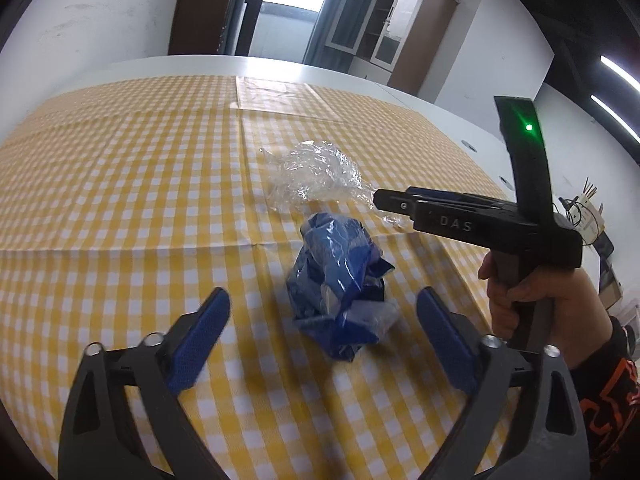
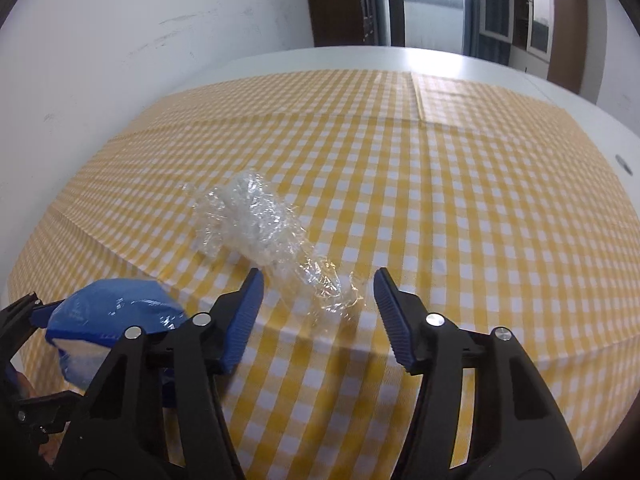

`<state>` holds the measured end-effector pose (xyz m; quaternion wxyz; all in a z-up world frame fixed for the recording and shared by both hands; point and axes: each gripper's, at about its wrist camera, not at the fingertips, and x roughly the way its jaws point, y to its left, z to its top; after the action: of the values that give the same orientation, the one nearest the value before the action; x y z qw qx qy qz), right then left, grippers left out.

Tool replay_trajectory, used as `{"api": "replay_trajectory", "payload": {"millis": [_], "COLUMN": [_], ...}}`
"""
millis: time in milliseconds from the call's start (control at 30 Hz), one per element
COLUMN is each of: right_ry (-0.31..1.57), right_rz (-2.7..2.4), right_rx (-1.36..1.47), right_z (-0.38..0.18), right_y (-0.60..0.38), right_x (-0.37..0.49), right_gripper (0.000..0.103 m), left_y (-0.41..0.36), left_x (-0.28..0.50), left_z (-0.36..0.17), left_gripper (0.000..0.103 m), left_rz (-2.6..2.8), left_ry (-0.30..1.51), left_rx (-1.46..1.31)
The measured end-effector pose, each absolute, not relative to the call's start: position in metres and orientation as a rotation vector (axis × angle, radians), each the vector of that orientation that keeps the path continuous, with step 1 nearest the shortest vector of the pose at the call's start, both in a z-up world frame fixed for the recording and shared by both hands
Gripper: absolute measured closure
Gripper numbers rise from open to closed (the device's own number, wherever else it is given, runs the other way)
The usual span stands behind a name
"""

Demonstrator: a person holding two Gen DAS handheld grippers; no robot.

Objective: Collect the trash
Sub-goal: 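Grasp the blue plastic bag with the left tool while the right tool grasps the clear wrapper, then lift the blue bag and clear wrapper and carry both tools over the basket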

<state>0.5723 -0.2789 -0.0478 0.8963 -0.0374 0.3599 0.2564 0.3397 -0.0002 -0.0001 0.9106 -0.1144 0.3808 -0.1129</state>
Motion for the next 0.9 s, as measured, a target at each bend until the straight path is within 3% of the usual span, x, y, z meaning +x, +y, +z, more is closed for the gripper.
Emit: {"api": "replay_trajectory", "payload": {"millis": [100, 167, 400, 900], "right_ry": [0.764, 0.769, 0.731, 0.611], "right_rz": [0.539, 0.549, 0.542, 0.559], "right_rx": [-0.082, -0.087, -0.108, -0.066], "right_z": [-0.055, -0.058, -0.053, -0.023], "right_y": [-0.276, -0.273, -0.272, -0.292], "right_x": [0.580, 0.581, 0.570, 0.470], "right_gripper": [0.076, 0.084, 0.100, 0.100], "left_y": [0.001, 0.002, 0.012, 0.020], "left_x": [0.347, 0.349, 0.338, 0.246], "left_z": [-0.002, -0.004, 0.004, 0.025], "left_gripper": [0.054, 0.065, 0.070, 0.070], "left_rz": [-0.260, -0.273, -0.286, -0.251], "left_ry": [0.803, 0.805, 0.730, 0.615], "left_rx": [-0.265, -0.273, -0.316, -0.334]}}
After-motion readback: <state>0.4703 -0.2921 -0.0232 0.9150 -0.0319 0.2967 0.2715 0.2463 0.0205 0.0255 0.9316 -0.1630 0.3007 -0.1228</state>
